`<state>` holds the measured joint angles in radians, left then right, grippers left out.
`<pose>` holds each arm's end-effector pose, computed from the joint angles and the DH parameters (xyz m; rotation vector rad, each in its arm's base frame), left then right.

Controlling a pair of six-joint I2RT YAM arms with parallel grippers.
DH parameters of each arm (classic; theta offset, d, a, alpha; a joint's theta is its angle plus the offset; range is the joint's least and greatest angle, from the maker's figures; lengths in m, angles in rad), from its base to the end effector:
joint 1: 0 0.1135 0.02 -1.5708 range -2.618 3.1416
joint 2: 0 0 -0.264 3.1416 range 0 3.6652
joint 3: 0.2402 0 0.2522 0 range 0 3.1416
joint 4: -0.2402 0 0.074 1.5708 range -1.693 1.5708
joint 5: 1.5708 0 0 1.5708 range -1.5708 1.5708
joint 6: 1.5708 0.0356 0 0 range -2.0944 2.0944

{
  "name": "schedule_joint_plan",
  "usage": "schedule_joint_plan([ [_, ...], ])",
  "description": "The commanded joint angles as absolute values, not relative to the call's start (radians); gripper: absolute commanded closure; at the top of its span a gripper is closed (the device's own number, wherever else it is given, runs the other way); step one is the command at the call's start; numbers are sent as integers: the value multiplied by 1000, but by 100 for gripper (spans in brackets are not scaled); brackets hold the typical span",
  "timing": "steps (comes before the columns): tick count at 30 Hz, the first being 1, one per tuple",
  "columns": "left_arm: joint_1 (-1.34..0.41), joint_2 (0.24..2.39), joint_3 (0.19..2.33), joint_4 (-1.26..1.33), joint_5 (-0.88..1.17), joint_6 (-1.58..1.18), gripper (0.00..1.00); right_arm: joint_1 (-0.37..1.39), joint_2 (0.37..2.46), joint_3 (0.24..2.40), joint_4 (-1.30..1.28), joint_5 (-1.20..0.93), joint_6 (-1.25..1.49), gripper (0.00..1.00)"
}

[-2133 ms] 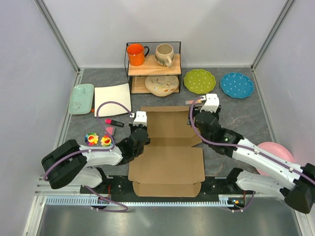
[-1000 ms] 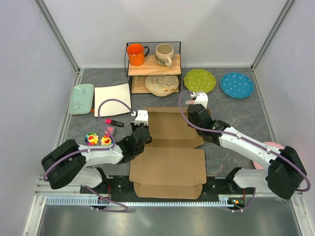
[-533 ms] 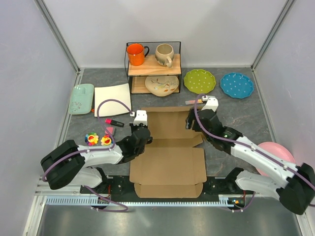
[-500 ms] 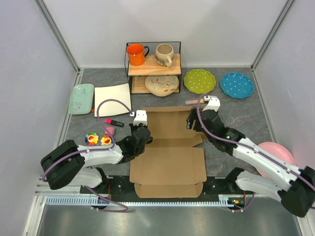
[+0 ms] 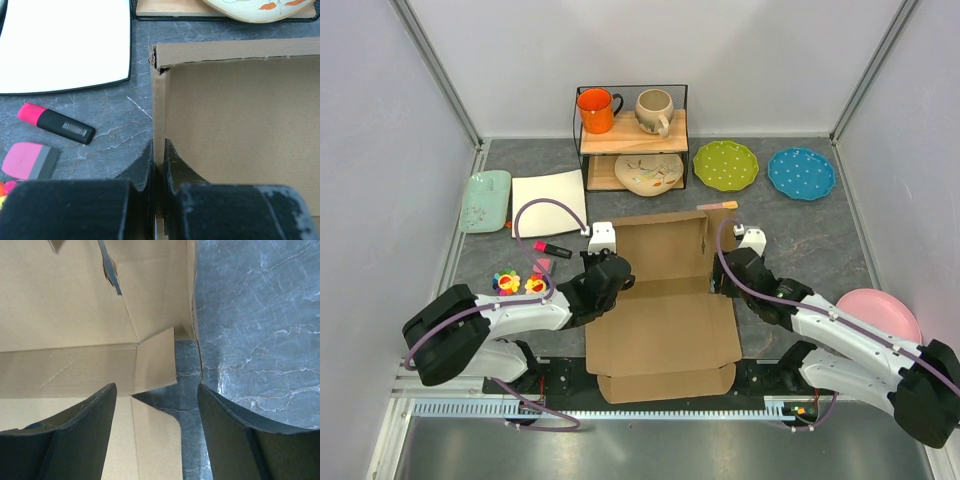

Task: Fold the paper box

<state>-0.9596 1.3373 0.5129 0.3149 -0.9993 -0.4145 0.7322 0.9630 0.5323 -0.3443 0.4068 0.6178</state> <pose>0.1684 -0.1881 0.1858 -0.0688 1.8374 0.0872 0.1530 0.1186 0.2078 0.0667 2.2783 0.2308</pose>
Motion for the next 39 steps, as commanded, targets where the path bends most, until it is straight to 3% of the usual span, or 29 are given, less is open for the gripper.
schedule_joint_plan([
  [1, -962, 1325, 531, 265, -1054, -459, 98, 735, 979, 503, -295, 373, 657, 27],
  [12, -962, 1335, 531, 273, -1026, -459, 98, 736, 1069, 485, -173, 313, 655, 37],
  [19, -963, 1344, 523, 339, -939, -410, 98, 749, 1124, 477, -8, 291, 586, 56],
  [24, -963, 1364, 525, 350, -902, -399, 98, 804, 1163, 495, 38, 317, 522, 59],
  [26, -965, 1367, 519, 368, -902, -390, 98, 860, 1175, 503, 45, 330, 489, 58],
  [28, -963, 1373, 522, 373, -905, -384, 98, 874, 1180, 538, -15, 350, 476, 50],
  [33, -962, 1371, 514, 374, -930, -364, 98, 873, 956, 604, -178, 504, 445, 18],
  [36, -963, 1367, 511, 402, -943, -330, 98, 864, 826, 636, -253, 622, 408, 11],
  [39, -962, 1364, 512, 405, -945, -319, 98, 838, 782, 663, -323, 742, 439, 12],
])
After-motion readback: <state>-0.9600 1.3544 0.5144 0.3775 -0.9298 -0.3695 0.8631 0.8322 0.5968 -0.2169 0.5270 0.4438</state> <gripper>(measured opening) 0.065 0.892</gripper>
